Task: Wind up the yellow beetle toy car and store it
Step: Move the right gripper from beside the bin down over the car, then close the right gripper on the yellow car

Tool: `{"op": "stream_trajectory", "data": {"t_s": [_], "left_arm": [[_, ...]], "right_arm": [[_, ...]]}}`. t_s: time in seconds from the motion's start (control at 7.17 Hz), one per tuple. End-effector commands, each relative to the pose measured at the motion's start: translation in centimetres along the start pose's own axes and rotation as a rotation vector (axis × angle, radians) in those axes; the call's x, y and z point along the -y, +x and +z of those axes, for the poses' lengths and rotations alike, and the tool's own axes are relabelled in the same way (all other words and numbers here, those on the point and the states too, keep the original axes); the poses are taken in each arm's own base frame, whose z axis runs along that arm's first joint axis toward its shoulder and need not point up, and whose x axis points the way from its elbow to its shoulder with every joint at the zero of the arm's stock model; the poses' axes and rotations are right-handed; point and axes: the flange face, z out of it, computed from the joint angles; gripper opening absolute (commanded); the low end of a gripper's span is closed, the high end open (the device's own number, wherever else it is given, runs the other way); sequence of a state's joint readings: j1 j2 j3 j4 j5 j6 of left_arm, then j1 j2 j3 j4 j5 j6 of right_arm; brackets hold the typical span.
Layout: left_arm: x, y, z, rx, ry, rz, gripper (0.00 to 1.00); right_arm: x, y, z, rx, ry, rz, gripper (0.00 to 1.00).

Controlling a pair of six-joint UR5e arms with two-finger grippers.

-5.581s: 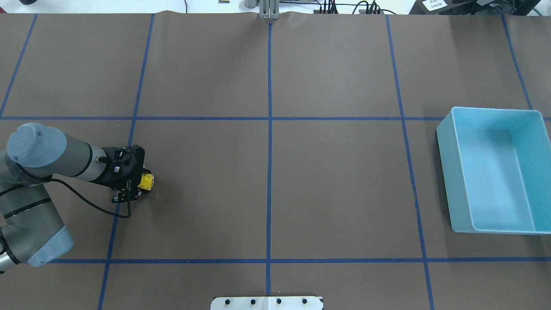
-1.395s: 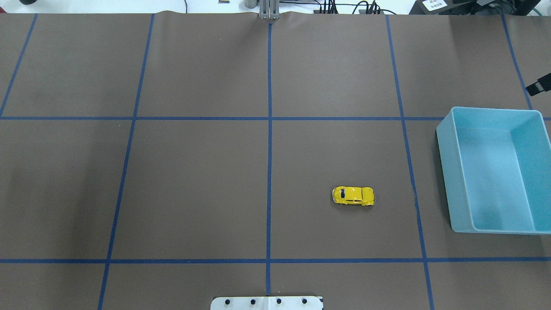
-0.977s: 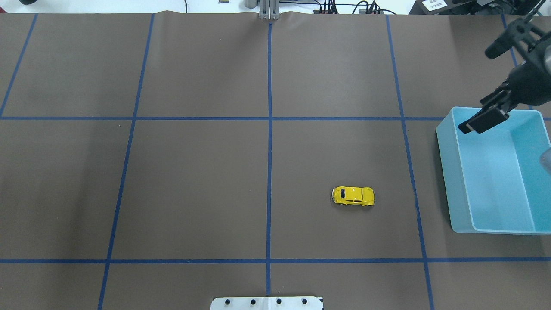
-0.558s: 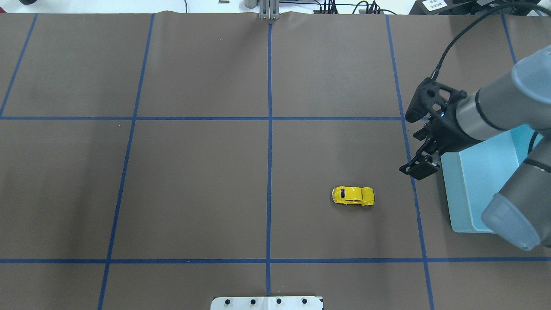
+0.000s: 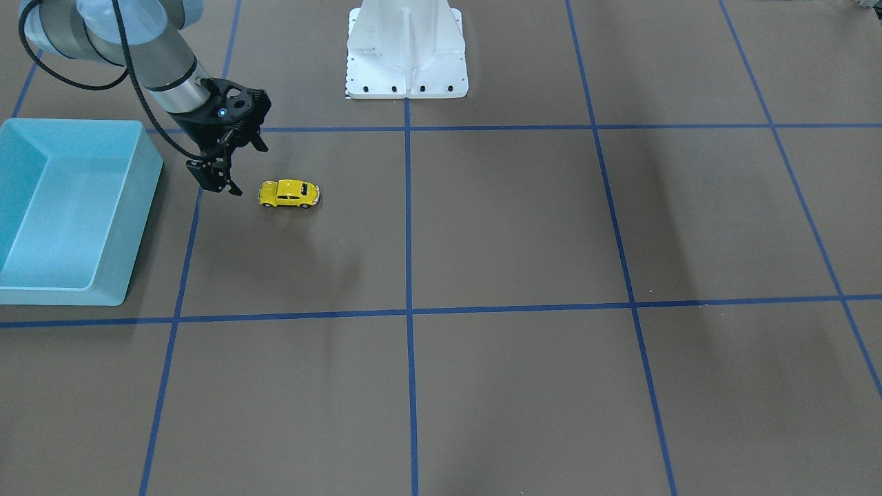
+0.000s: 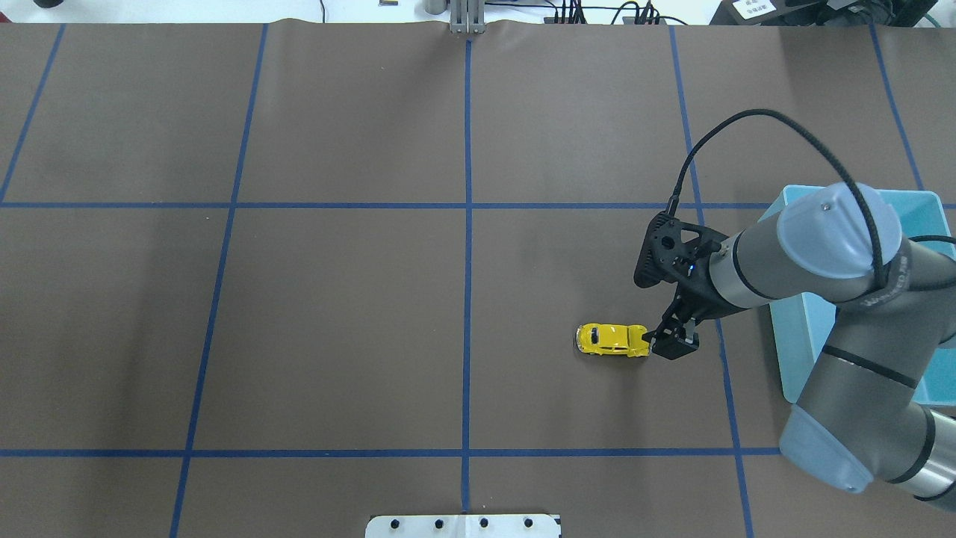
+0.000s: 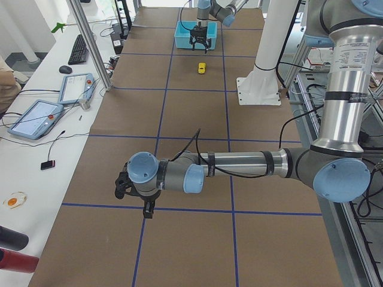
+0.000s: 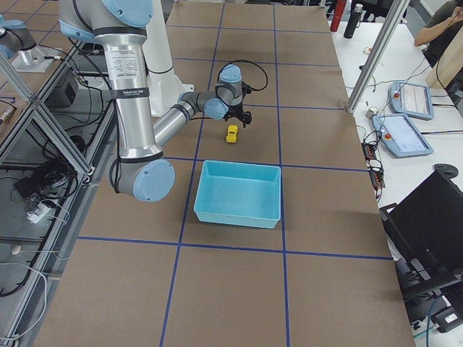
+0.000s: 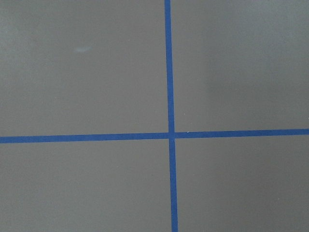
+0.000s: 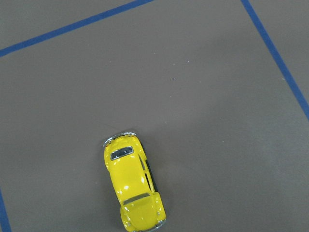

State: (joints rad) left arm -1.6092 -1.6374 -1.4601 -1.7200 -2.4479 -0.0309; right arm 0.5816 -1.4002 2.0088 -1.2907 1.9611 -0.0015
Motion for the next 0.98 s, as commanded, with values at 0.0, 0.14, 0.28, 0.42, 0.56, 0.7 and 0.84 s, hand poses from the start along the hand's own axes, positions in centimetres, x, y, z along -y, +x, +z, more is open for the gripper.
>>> {"op": "stream_trajectory", "data": {"t_s": [0.0,0.14,0.28,0.42,0.56,0.7,0.84], "left_arm": [[0.2,0.4,-0.3,0.001,0.005,0.005,1.0],[0.0,0.1,-0.1,0.004,0.003,0.002,1.0],[0.2,0.3,-0.3,0.004,0.006,0.006,1.0],[-0.1,0.1,-0.1,0.003,0.002,-0.001,1.0],[-0.1,0.0,0.0,0.001,0.001,-0.002,1.0],[-0.1,0.1,-0.1,0.001,0.001,-0.001,1.0],[-0.2,0.0,0.0,0.001,0.0,-0.003,1.0]], "right_arm": [[0.7,-2.0,2.1,0.004,-0.01,-0.029,1.0],[0.4,-2.3,2.9,-0.002,-0.023,-0.035,1.0],[0.5,-2.5,3.7,-0.011,-0.032,-0.041,1.0],[1.5,-2.4,4.5,-0.009,-0.033,-0.049,1.0],[2.0,-2.3,4.9,-0.008,-0.032,-0.051,1.0],[2.0,-2.4,5.1,-0.007,-0.034,-0.053,1.0],[2.0,-2.1,5.7,-0.011,-0.009,-0.073,1.0]]}}
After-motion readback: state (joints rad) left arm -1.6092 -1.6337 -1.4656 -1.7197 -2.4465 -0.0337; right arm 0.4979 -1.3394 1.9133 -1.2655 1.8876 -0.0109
